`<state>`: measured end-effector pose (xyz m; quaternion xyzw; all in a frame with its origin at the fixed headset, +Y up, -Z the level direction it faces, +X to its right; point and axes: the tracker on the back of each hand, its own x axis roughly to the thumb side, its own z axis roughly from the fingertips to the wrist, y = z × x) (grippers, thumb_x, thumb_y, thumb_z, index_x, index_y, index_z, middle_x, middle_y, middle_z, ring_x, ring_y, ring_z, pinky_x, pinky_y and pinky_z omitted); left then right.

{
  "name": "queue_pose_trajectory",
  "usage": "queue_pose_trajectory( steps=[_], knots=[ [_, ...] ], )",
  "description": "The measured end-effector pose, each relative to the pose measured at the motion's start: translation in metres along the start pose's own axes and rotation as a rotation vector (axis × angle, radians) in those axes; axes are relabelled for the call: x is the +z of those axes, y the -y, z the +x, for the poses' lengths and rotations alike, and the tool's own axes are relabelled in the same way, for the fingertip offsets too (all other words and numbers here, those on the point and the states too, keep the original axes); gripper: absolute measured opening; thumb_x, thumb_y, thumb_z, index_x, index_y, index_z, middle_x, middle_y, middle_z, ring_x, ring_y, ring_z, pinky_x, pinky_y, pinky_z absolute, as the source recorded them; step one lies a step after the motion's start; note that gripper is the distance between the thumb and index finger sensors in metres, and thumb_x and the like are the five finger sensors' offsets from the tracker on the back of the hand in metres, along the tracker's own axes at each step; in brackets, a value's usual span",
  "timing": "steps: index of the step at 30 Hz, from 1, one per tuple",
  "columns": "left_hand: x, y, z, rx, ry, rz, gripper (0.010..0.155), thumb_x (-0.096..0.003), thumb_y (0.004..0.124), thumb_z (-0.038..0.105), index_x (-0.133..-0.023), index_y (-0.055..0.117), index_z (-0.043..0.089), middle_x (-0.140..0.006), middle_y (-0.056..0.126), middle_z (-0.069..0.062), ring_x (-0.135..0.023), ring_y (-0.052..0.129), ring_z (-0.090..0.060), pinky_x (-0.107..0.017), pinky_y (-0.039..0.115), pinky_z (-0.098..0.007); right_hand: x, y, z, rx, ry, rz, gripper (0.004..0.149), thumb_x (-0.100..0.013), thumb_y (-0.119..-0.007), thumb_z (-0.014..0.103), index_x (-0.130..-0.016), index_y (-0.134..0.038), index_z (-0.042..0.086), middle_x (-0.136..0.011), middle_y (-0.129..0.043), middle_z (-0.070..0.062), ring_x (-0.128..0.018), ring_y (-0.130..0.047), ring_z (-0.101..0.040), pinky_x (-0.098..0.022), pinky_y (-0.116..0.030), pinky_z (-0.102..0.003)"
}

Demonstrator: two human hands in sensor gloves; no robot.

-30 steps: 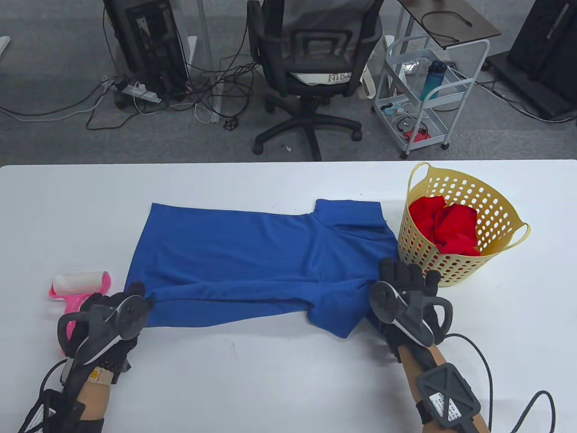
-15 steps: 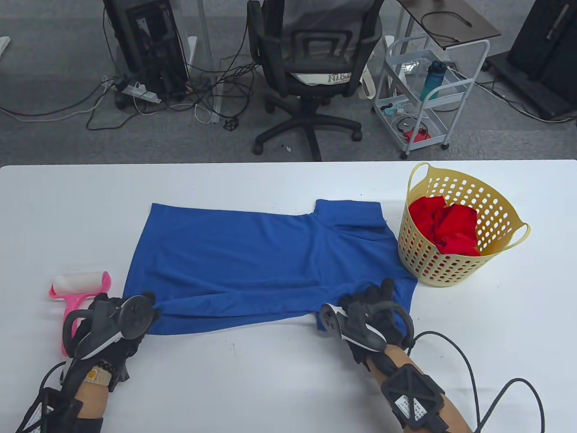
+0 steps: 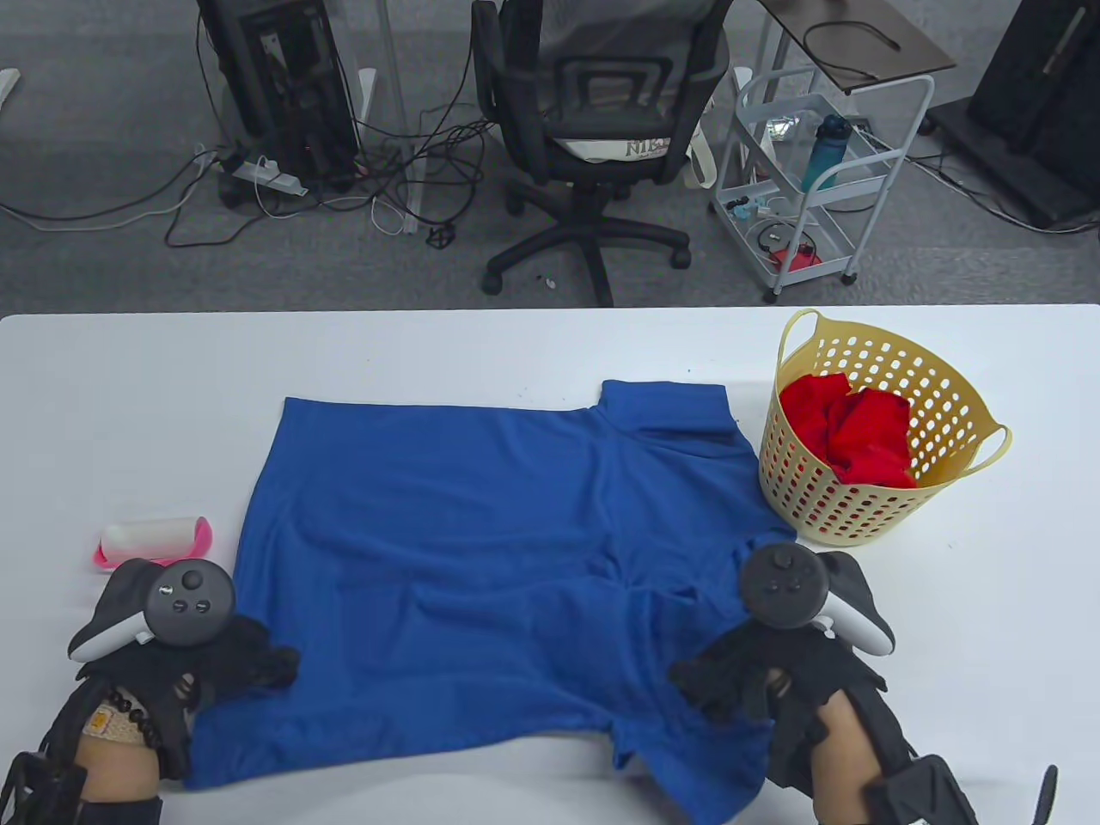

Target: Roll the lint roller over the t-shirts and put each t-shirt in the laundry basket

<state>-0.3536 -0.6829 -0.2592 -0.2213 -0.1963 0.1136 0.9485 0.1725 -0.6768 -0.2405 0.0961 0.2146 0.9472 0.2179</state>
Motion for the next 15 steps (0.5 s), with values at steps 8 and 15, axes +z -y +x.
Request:
queue_pose_trajectory(
  steps=[8,15],
  knots=[
    [-0.038,0.043,0.029,-0.442,-0.207,-0.134,0.07,-0.0401,0.063,0.062,-0.095,0.08,0.023,-0.097,0.094,-0.01,-0.097,0.081,-0.041,-0.069,0.058,-0.068,-0.024,-0.036,0.0,0.303,-0.209,0.058,0.061,-0.041,-0.068,0.052,-0.086,-0.079,0.013,-0.085,-0.089,-0.016,-0.081,-0.083,-0.046,-0.059,-0.066,-0.064],
    [-0.039,0.049,0.036,-0.547,-0.325,-0.232,0.056,-0.0389,0.067,0.062,-0.068,0.097,0.024,-0.071,0.109,-0.005,-0.074,0.106,-0.033,-0.063,0.072,-0.064,-0.033,-0.042,-0.012,0.451,-0.432,0.116,0.056,-0.036,-0.071,0.057,-0.062,-0.097,0.016,-0.059,-0.104,-0.012,-0.06,-0.103,-0.037,-0.042,-0.088,-0.053]
  ],
)
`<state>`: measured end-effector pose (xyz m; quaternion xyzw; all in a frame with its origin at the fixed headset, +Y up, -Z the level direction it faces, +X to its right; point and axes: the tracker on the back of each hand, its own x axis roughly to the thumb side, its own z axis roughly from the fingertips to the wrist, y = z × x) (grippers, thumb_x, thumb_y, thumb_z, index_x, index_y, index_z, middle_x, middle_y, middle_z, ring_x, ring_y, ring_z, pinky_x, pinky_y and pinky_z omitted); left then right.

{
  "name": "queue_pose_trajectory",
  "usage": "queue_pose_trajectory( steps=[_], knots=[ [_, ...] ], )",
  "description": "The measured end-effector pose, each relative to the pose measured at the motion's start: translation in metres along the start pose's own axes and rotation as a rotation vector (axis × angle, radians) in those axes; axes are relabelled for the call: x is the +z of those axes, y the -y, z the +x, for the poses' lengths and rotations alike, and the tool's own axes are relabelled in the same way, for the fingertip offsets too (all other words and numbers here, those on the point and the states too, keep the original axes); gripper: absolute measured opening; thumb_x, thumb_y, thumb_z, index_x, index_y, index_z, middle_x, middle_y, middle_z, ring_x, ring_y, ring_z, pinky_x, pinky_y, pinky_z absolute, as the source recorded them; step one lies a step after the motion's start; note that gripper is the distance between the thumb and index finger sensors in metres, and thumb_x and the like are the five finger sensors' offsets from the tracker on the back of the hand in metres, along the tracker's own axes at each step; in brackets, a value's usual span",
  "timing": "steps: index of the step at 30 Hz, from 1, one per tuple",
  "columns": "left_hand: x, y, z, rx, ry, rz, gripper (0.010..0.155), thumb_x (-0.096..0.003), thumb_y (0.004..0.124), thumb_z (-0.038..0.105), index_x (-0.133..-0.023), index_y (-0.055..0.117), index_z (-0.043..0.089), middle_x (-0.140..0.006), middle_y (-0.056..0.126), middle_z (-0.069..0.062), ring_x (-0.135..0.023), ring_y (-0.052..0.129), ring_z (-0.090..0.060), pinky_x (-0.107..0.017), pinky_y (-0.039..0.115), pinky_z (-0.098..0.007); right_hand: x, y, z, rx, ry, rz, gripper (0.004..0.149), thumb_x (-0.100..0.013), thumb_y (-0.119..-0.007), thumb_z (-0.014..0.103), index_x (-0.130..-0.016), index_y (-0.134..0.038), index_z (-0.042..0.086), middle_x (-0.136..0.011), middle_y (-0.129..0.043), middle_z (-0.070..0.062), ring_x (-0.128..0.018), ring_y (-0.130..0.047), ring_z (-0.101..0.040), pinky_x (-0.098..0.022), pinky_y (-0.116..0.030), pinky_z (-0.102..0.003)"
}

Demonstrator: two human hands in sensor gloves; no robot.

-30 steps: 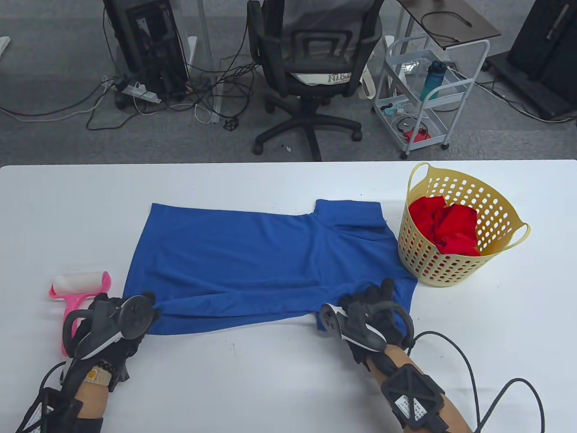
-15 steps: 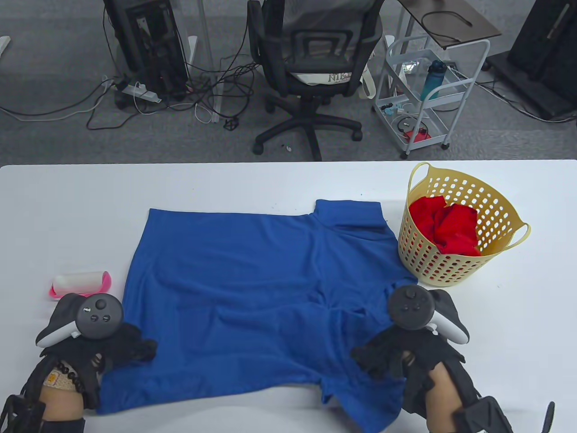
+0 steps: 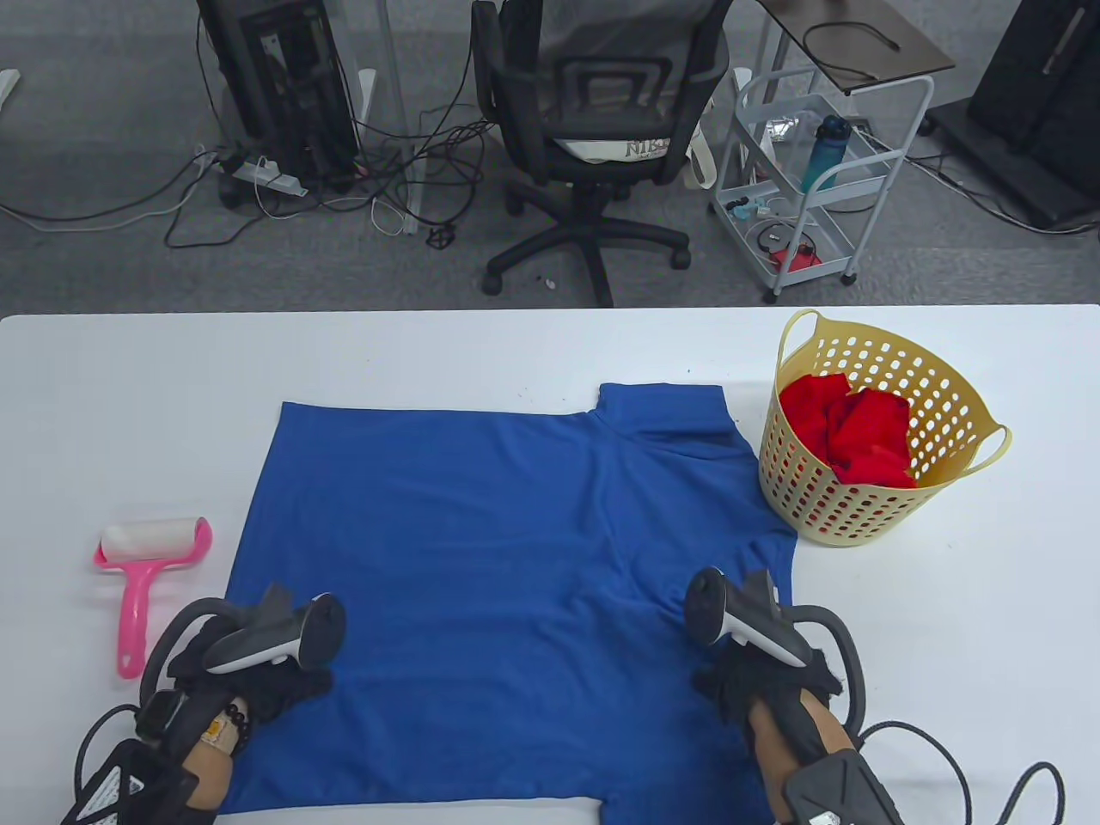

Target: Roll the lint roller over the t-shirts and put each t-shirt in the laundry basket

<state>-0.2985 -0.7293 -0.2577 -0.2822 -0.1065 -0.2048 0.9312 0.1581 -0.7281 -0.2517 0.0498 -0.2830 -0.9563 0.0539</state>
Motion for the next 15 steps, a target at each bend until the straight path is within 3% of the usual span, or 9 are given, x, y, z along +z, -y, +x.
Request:
queue_pose_trajectory(
  steps=[1,3,4,7,9,10,12,14,15],
  knots=[
    [0.001,0.0,-0.001,0.008,-0.015,0.0,0.056,-0.0388,0.067,0.062,-0.066,0.099,0.024,-0.067,0.112,-0.005,-0.071,0.108,-0.033,-0.062,0.073,-0.063,0.001,0.001,-0.004,-0.015,-0.02,-0.013,0.058,-0.036,-0.07,0.058,-0.06,-0.1,0.014,-0.05,-0.11,-0.009,-0.05,-0.109,-0.033,-0.037,-0.091,-0.048],
    [0.003,-0.002,-0.002,0.003,-0.059,0.054,0.06,-0.0394,0.066,0.062,-0.065,0.104,0.023,-0.061,0.117,-0.004,-0.068,0.108,-0.032,-0.061,0.073,-0.063,0.007,0.007,-0.007,-0.034,-0.026,-0.093,0.058,-0.037,-0.069,0.058,-0.06,-0.098,0.014,-0.047,-0.109,-0.008,-0.046,-0.109,-0.031,-0.035,-0.091,-0.046],
    [0.005,-0.004,-0.002,-0.008,-0.088,0.113,0.061,-0.0399,0.065,0.062,-0.07,0.101,0.023,-0.066,0.114,-0.005,-0.072,0.105,-0.032,-0.063,0.071,-0.063,0.012,0.012,-0.008,-0.043,-0.028,-0.17,0.058,-0.038,-0.068,0.058,-0.063,-0.096,0.014,-0.05,-0.107,-0.009,-0.048,-0.107,-0.031,-0.037,-0.089,-0.046],
    [0.004,-0.009,0.004,-0.002,-0.085,0.293,0.07,-0.0407,0.062,0.063,-0.094,0.079,0.022,-0.092,0.095,-0.008,-0.092,0.087,-0.038,-0.068,0.061,-0.066,0.018,0.019,-0.003,-0.087,0.021,-0.409,0.06,-0.041,-0.066,0.055,-0.083,-0.08,0.014,-0.075,-0.093,-0.011,-0.071,-0.093,-0.038,-0.052,-0.078,-0.053],
    [-0.006,-0.006,0.014,0.046,-0.011,0.304,0.083,-0.038,0.059,0.067,-0.107,0.057,0.02,-0.105,0.081,-0.012,-0.098,0.076,-0.043,-0.069,0.056,-0.068,0.009,0.012,0.008,-0.142,0.129,-0.531,0.067,-0.037,-0.071,0.053,-0.092,-0.069,0.015,-0.092,-0.079,-0.016,-0.085,-0.077,-0.047,-0.06,-0.065,-0.065],
    [-0.012,-0.003,0.018,0.065,0.017,0.247,0.091,-0.0355,0.058,0.07,-0.11,0.044,0.02,-0.111,0.071,-0.015,-0.101,0.071,-0.045,-0.07,0.054,-0.069,0.002,0.008,0.013,-0.143,0.151,-0.48,0.072,-0.036,-0.071,0.054,-0.096,-0.062,0.016,-0.099,-0.068,-0.019,-0.09,-0.069,-0.049,-0.061,-0.06,-0.068],
    [-0.025,0.009,0.027,0.09,0.072,0.087,0.104,-0.0314,0.056,0.074,-0.111,0.019,0.019,-0.119,0.046,-0.02,-0.106,0.056,-0.052,-0.071,0.047,-0.072,-0.019,-0.006,0.02,-0.102,0.119,-0.188,0.09,-0.035,-0.069,0.06,-0.103,-0.034,0.013,-0.106,-0.04,-0.026,-0.096,-0.045,-0.057,-0.064,-0.046,-0.074],
    [-0.033,0.02,0.031,0.071,0.11,-0.055,0.111,-0.0285,0.056,0.076,-0.108,0.002,0.021,-0.118,0.015,-0.026,-0.106,0.032,-0.06,-0.072,0.039,-0.076,-0.032,-0.018,0.02,-0.041,0.098,0.038,0.105,-0.034,-0.069,0.064,-0.101,-0.007,0.013,-0.105,-0.012,-0.028,-0.096,-0.021,-0.062,-0.064,-0.032,-0.079],
    [-0.036,0.024,0.03,0.066,0.115,-0.105,0.113,-0.0262,0.054,0.077,-0.103,-0.007,0.021,-0.114,0.003,-0.027,-0.105,0.022,-0.061,-0.071,0.036,-0.077,-0.039,-0.025,0.017,-0.003,0.076,0.132,0.109,-0.029,-0.062,0.069,-0.097,0.003,0.014,-0.101,-0.002,-0.028,-0.094,-0.016,-0.063,-0.062,-0.031,-0.08]
  ],
)
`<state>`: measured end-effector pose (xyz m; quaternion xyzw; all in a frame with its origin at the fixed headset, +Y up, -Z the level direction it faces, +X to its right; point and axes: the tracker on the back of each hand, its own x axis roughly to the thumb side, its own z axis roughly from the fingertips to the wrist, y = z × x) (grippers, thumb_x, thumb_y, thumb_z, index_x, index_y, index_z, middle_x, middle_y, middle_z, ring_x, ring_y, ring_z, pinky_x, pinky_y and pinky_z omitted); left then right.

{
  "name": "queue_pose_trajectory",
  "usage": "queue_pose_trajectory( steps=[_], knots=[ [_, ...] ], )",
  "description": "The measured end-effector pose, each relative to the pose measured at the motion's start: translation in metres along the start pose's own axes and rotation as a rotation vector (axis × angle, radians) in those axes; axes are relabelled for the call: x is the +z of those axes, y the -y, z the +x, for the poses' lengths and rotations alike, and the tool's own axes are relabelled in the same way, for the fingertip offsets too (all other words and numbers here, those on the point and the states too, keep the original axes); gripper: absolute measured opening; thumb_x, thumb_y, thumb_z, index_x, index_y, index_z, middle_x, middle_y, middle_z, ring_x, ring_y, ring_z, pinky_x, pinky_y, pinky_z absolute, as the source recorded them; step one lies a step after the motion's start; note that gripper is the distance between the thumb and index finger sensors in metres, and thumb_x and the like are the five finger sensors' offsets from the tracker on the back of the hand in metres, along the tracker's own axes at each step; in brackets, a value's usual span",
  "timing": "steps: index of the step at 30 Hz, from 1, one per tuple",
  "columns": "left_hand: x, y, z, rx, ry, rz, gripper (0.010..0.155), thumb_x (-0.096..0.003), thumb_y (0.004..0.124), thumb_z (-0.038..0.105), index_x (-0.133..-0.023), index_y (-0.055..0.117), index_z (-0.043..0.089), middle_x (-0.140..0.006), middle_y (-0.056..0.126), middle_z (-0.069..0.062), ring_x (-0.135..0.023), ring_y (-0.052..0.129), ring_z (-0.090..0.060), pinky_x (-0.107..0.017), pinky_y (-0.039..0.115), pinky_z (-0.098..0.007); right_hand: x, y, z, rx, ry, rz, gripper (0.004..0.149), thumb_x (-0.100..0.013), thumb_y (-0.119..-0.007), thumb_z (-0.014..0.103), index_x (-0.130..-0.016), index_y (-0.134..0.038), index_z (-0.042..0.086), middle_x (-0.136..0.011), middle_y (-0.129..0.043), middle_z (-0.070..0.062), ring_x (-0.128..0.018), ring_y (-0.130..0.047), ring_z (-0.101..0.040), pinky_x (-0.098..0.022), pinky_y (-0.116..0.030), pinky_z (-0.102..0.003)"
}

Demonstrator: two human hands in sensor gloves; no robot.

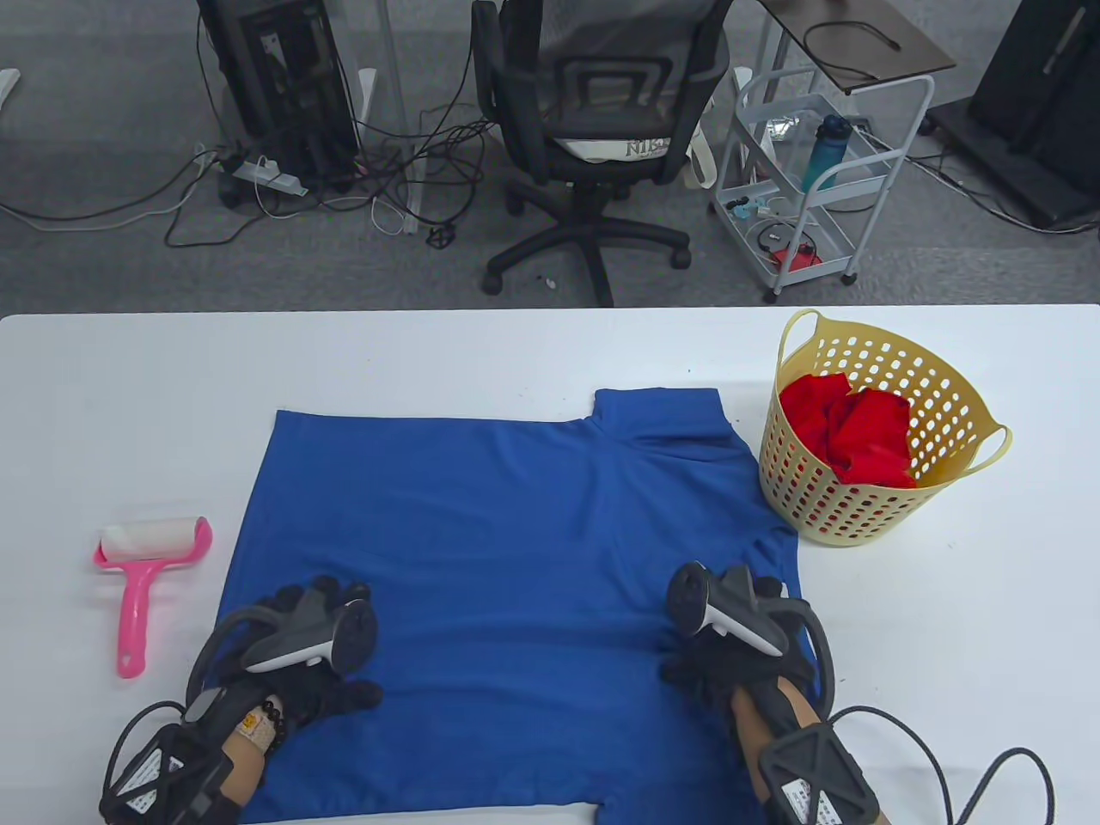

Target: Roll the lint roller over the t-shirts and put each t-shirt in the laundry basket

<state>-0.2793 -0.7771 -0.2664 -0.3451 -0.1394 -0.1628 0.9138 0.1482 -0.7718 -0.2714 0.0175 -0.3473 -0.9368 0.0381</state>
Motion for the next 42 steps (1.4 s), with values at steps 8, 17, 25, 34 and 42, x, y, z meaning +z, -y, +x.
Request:
queue_pose_trajectory(
  steps=[8,17,25,34,42],
  knots=[
    [-0.003,0.004,-0.013,0.066,0.005,-0.069,0.12,-0.02,0.062,0.078,-0.096,-0.013,0.024,-0.106,-0.01,-0.026,-0.1,0.009,-0.057,-0.068,0.034,-0.082,-0.007,-0.007,-0.012,-0.12,-0.006,0.076,0.12,-0.018,-0.07,0.074,-0.083,0.016,0.024,-0.088,0.019,-0.023,-0.085,0.003,-0.062,-0.055,-0.031,-0.086],
    [0.04,-0.028,-0.047,0.1,-0.212,0.377,0.096,-0.0354,0.058,0.069,-0.111,0.027,0.019,-0.118,0.045,-0.02,-0.107,0.055,-0.048,-0.07,0.05,-0.073,0.025,0.021,-0.008,-0.253,0.101,-0.284,0.101,-0.031,-0.056,0.071,-0.095,0.004,0.021,-0.096,0.011,-0.025,-0.093,-0.002,-0.057,-0.06,-0.021,-0.081],
    [0.048,-0.004,-0.117,0.181,-0.785,0.186,0.105,-0.037,0.058,0.071,-0.11,0.023,0.004,-0.113,0.05,-0.033,-0.099,0.07,-0.055,-0.067,0.063,-0.071,0.002,0.018,0.026,-0.214,0.062,-0.391,0.095,-0.032,-0.056,0.067,-0.099,-0.007,0.021,-0.096,0.009,-0.025,-0.092,-0.001,-0.056,-0.06,-0.019,-0.08],
    [0.03,0.031,-0.153,0.336,-0.83,0.015,0.097,-0.0442,0.066,0.057,-0.106,0.025,-0.005,-0.1,0.081,-0.015,-0.085,0.093,-0.035,-0.062,0.074,-0.061,-0.027,-0.015,0.018,-0.318,0.101,-0.029,0.095,-0.035,-0.04,0.071,-0.087,0.023,0.024,-0.084,0.034,-0.019,-0.08,0.029,-0.051,-0.053,0.005,-0.079],
    [0.034,0.026,-0.156,0.308,-0.846,0.155,0.078,-0.0472,0.072,0.044,-0.107,0.041,0.004,-0.084,0.091,-0.004,-0.07,0.103,-0.022,-0.062,0.076,-0.058,-0.028,-0.015,0.018,-0.3,0.097,-0.034,0.094,-0.035,-0.039,0.071,-0.087,0.024,0.024,-0.084,0.036,-0.019,-0.079,0.03,-0.051,-0.052,0.006,-0.079]
  ],
)
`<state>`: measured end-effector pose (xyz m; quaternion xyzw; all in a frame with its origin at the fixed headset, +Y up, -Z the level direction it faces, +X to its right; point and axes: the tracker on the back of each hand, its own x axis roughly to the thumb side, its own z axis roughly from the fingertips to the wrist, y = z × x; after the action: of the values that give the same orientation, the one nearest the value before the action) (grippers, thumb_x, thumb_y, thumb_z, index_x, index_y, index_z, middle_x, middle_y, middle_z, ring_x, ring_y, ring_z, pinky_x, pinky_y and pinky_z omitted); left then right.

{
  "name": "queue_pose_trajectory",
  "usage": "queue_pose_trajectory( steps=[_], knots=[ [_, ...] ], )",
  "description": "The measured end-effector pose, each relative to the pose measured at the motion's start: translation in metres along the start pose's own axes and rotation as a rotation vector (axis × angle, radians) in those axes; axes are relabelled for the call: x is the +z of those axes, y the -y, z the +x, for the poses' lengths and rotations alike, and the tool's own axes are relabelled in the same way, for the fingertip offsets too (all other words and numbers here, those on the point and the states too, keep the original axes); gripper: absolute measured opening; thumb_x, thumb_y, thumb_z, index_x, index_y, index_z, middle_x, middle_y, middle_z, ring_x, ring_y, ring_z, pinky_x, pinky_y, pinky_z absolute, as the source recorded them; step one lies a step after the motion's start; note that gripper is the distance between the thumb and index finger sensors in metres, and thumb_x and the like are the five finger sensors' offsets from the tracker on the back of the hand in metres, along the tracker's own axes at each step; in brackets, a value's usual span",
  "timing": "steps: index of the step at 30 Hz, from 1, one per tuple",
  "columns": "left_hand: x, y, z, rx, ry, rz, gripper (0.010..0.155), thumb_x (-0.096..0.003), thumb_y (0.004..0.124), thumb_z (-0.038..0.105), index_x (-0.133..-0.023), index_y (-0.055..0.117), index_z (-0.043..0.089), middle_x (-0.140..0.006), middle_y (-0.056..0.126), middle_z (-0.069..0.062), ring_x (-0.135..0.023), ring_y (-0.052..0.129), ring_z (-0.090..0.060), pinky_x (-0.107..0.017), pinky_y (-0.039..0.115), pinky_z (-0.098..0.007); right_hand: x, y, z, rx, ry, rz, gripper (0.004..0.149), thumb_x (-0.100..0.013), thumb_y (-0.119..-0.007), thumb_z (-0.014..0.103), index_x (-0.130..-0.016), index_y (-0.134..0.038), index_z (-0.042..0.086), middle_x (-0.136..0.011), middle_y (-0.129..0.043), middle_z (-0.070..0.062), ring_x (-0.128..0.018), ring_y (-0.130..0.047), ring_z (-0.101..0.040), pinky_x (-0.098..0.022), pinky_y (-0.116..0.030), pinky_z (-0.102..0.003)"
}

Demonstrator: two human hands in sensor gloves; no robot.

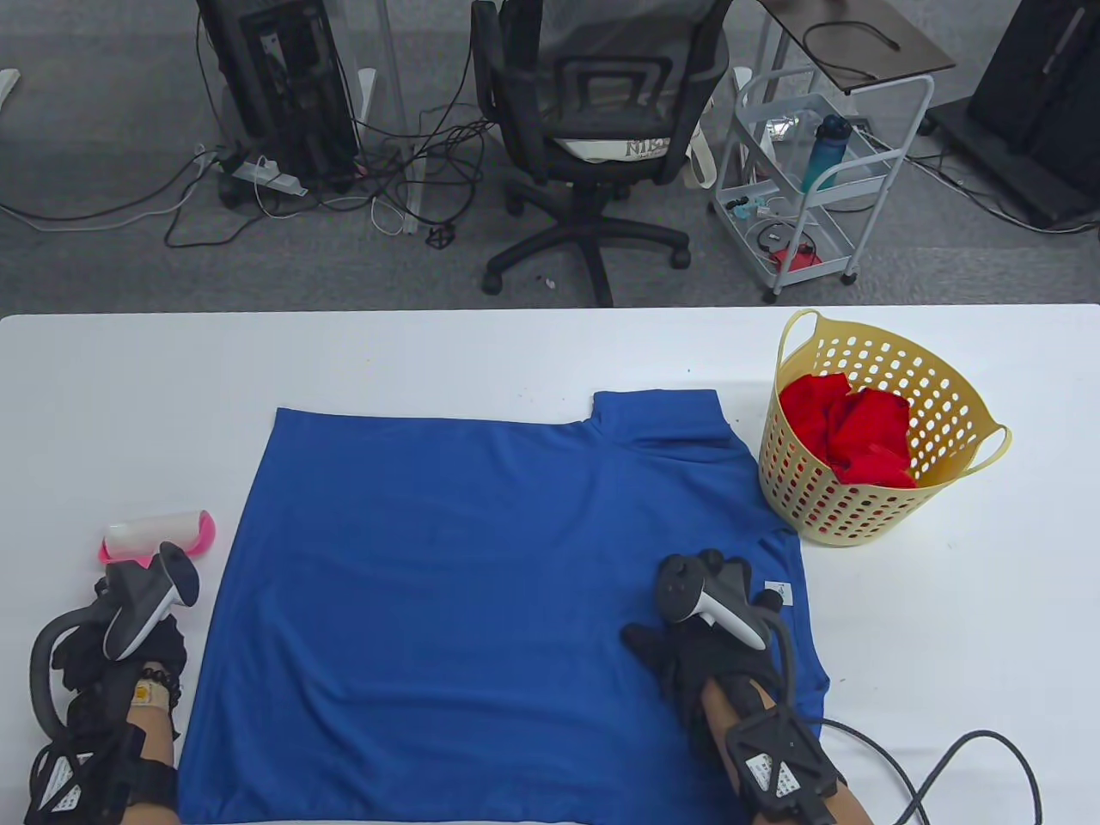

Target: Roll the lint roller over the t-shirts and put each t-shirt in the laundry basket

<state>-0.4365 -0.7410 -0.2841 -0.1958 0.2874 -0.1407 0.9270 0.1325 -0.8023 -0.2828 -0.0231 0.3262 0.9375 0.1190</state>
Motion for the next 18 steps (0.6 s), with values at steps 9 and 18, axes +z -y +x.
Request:
queue_pose_trajectory(
  steps=[9,18],
  knots=[
    [0.0,-0.011,-0.027,0.285,0.007,0.087,0.066,-0.0448,0.071,0.048,-0.097,0.066,0.009,-0.075,0.089,-0.004,-0.062,0.098,-0.022,-0.062,0.072,-0.061,-0.001,0.0,0.0,0.0,0.002,0.001,0.094,-0.035,-0.039,0.071,-0.087,0.024,0.024,-0.084,0.036,-0.019,-0.079,0.031,-0.051,-0.052,0.007,-0.079],
    [0.016,-0.033,-0.033,0.328,0.026,0.329,0.064,-0.0465,0.061,0.046,-0.096,0.053,0.006,-0.075,0.083,0.001,-0.044,0.099,-0.01,-0.039,0.087,-0.043,-0.001,0.0,0.001,0.0,0.004,0.002,0.094,-0.035,-0.039,0.071,-0.087,0.025,0.024,-0.084,0.036,-0.019,-0.079,0.031,-0.051,-0.052,0.007,-0.079]
  ],
)
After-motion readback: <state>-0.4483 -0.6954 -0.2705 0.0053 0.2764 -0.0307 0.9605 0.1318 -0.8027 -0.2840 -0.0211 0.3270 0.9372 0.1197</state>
